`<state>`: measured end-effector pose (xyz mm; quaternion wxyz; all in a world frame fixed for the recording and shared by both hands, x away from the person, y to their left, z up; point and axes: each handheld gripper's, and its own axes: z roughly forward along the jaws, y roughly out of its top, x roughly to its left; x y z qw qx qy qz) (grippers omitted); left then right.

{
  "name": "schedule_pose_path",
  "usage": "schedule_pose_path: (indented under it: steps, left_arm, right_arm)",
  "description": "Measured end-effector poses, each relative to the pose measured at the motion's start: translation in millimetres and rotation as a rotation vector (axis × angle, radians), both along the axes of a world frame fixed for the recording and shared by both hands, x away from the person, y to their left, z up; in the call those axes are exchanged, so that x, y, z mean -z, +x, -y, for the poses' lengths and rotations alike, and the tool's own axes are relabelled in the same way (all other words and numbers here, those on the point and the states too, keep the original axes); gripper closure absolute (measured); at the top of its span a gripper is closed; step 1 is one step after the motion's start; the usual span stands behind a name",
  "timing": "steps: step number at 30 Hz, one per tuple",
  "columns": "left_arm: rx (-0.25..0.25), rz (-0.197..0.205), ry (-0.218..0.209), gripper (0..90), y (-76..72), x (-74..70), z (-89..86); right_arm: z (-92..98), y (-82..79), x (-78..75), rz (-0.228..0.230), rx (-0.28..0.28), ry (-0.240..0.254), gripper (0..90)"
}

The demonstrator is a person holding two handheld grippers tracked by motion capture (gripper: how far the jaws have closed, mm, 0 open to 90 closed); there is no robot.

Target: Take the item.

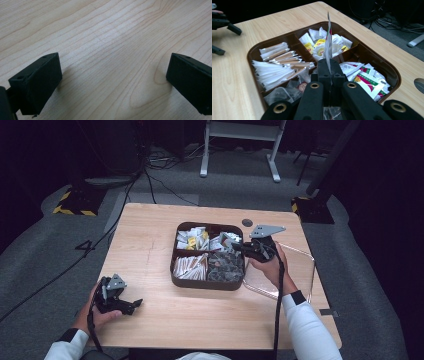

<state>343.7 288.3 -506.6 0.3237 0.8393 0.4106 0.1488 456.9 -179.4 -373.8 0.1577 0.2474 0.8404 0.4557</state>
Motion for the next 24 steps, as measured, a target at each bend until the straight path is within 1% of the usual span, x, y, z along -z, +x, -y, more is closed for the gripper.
schedule_pose_path:
  steps: [2, 4, 5, 8, 9, 10, 11, 13, 15, 16, 17, 18, 22, 24]
  left_arm:
    - [0.0, 0.0, 0.0, 0.5, 0.0, 0.0, 0.0]
    - [0.0, 0.0, 0.0, 0.5, 0.0, 0.0, 0.0]
    - [0.0, 0.0, 0.0, 0.5, 0.0, 0.0, 0.0]
    - [0.0, 0.0, 0.0, 0.5, 0.0, 0.0, 0.0]
    - [0.0, 0.0, 0.0, 0.5, 0.0, 0.0, 0.0]
    - [0.0, 0.0, 0.0, 0.5, 0.0, 0.0, 0.0]
    - [0.0, 0.0, 0.0, 0.5, 0.0, 0.0, 0.0]
    - [0.0, 0.0, -0.001, 0.5, 0.0, 0.0, 0.0]
    - [0.0, 0.0, 0.0, 0.5, 0.0, 0.0, 0.0]
    - [0.0, 0.0, 0.0, 0.5, 0.0, 0.0, 0.0]
    - [0.0, 0.0, 0.0, 0.5, 0.0, 0.0, 0.0]
    - [0.0, 0.0, 0.0, 0.5, 0.0, 0.0, 0.0]
    - [0.0, 0.0, 0.0, 0.5, 0.0, 0.0, 0.0]
    - [0.0, 0.0, 0.0, 0.5, 0.0, 0.0, 0.0]
  right_arm:
    - [2.2, -4.4, -1.2, 0.002, -0.009, 0.005, 90.0]
    - [3.6, -8.8, -2.6, 0.005, -0.017, -0.001, 90.0]
    - [4.9, -13.3, -4.0, 0.01, -0.027, 0.0, 90.0]
    - [6.3, -17.7, -4.8, 0.015, -0.033, -0.002, 90.0]
    - [7.4, -21.7, -4.4, 0.015, -0.047, 0.004, 90.0]
    - [7.4, -21.7, -4.4, 0.015, -0.047, 0.004, 90.0]
    - [8.0, -25.8, -3.4, 0.014, -0.056, 0.001, 90.0]
    - [8.1, -27.7, -2.7, 0.012, -0.063, 0.003, 90.0]
    - [7.5, -33.9, -1.0, 0.011, -0.077, -0.001, 90.0]
    - [7.5, -33.9, -1.0, 0.011, -0.077, -0.001, 90.0]
    - [7.6, -37.9, -0.6, 0.009, -0.089, -0.001, 90.0]
    - [7.6, -37.9, -0.6, 0.009, -0.089, -0.001, 90.0]
    - [7.1, -46.6, 1.2, 0.008, -0.112, -0.001, 90.0]
    - [5.8, -52.3, 2.2, 0.016, -0.124, -0.002, 90.0]
